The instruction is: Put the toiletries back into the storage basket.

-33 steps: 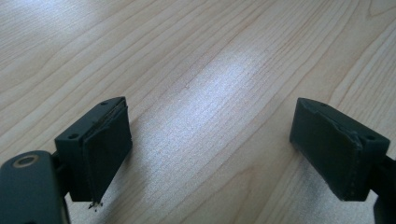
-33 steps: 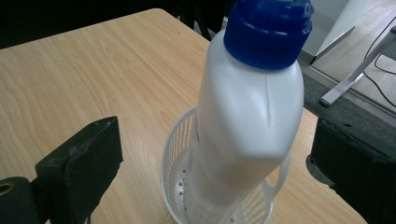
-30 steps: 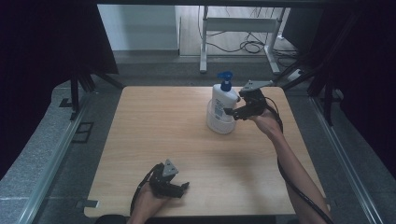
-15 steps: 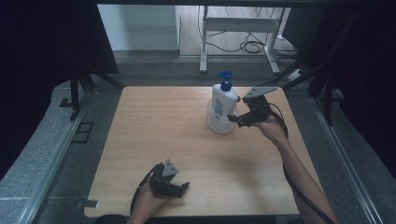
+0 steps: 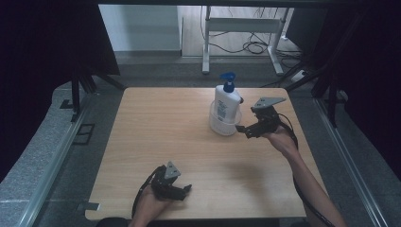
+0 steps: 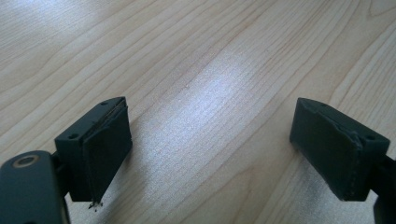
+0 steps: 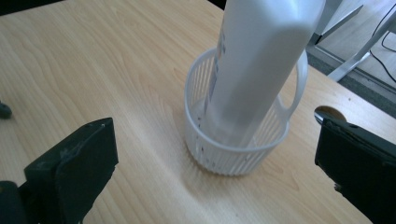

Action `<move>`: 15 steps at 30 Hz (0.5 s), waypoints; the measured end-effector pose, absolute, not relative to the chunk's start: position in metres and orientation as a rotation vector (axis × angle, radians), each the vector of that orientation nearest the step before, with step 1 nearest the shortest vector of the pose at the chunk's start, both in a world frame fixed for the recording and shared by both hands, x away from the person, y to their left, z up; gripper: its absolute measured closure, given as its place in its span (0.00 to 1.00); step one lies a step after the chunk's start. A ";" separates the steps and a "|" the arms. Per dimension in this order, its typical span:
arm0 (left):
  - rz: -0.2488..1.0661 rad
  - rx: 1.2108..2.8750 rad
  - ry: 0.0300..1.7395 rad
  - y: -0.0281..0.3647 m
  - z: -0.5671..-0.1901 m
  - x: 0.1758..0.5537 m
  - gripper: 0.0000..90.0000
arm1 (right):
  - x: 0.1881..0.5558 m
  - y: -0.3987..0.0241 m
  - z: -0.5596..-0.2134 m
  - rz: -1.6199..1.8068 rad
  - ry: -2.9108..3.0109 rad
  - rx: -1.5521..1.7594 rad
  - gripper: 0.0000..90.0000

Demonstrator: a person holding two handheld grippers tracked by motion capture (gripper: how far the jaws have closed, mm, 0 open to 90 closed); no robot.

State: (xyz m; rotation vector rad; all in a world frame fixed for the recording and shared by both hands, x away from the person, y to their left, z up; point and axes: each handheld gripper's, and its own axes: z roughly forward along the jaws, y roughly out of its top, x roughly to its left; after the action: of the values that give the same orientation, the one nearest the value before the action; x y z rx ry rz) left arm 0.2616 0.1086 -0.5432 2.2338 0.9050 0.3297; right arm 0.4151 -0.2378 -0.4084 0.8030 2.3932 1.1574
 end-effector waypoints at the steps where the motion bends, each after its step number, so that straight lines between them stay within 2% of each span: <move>1: 0.330 2.234 0.905 0.109 -0.543 0.262 0.13 | 0.415 -0.238 -0.408 1.157 2.393 0.803 0.00; 15: 0.330 2.234 0.905 0.109 -0.543 0.262 0.13 | 0.387 -0.259 -0.430 1.123 2.407 0.816 0.00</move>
State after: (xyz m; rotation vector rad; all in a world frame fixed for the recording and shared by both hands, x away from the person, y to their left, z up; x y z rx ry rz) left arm 0.2616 0.1086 -0.5432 2.2338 0.9052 0.3297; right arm 0.3874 -0.2587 -0.4302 0.8162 2.4069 1.1230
